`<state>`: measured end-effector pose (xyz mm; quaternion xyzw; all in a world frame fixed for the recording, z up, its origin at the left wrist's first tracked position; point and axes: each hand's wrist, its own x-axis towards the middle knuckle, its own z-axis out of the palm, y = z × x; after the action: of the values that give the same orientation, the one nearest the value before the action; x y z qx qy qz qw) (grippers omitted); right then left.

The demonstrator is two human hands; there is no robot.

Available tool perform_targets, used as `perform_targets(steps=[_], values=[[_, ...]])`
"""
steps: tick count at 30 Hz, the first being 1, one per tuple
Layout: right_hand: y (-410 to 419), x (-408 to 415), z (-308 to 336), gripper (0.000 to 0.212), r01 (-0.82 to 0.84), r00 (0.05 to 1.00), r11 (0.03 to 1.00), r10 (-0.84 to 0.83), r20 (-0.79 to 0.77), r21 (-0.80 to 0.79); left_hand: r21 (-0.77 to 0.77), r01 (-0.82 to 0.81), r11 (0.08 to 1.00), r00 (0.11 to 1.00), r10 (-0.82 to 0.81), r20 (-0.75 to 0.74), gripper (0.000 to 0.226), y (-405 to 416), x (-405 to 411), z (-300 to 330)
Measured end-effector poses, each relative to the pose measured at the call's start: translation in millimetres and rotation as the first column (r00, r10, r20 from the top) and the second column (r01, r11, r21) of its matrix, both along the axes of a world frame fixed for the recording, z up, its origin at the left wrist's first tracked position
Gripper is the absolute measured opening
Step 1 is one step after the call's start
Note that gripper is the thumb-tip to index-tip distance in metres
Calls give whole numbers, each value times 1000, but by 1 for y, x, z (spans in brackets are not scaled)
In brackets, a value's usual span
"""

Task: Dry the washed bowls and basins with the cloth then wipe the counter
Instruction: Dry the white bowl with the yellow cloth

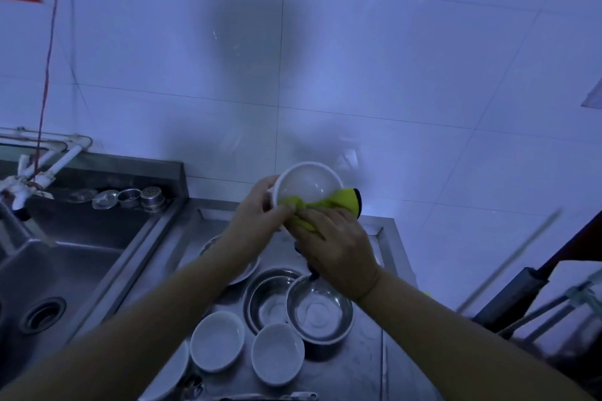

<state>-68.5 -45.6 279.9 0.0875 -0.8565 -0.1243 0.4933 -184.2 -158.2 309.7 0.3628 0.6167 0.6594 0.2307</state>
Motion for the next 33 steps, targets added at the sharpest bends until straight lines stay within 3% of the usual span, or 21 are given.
perform_targets(steps=[3, 5, 10, 13, 15, 16, 17, 19, 22, 24, 26, 30, 33], values=[[-19, -5, -6, 21, 24, 999, 988, -30, -36, -151, 159, -82, 984, 997, 82, 8, 27, 4, 16, -12], [-19, -3, -8, 23, 1, 1000, 985, -2, -5, -172, 169, -64, 984, 996, 72, -45, 28, 2, 14, -11], [11, 9, -5, 13, -135, 981, 983, 114, 160, 123, -61, -134, 989, 946, 109, -306, 37, -6, 5, -1], [28, 13, 0, 13, -267, 945, 923, 195, 263, 277, -341, 2, 940, 899, -151, -410, 31, -11, -9, 17], [30, 14, -1, 16, -325, 922, 892, 224, 317, 314, -560, 205, 803, 860, -421, -290, 32, -16, -23, 33], [28, 14, -3, 15, -325, 921, 892, 224, 318, 314, -596, 281, 752, 849, -484, -210, 32, -18, -27, 38], [25, 13, -5, 13, -305, 929, 902, 212, 304, 304, -584, 316, 747, 858, -488, -160, 33, -19, -30, 38], [17, 11, -11, 11, -226, 956, 940, 163, 245, 256, -478, 252, 841, 930, -347, -121, 34, -19, -24, 27], [2, 6, -21, 18, -74, 993, 993, 66, 98, 90, -157, 57, 986, 996, -67, -64, 36, -16, 1, -9], [-9, 4, -30, 23, -45, 996, 999, 45, 72, 4, 11, -10, 1000, 1000, 10, -21, 31, -15, 12, -25], [-14, 8, -37, 25, -65, 993, 998, 67, 101, -25, 48, -5, 999, 999, 7, -42, 30, -16, 12, -31], [5, 24, -31, 15, -210, 954, 970, 175, 244, 122, -186, 126, 974, 966, -163, -200, 40, -23, 0, -21], [18, 27, -18, 12, -313, 910, 909, 204, 362, 275, -463, 219, 859, 896, -365, -254, 42, -24, -12, -3]])
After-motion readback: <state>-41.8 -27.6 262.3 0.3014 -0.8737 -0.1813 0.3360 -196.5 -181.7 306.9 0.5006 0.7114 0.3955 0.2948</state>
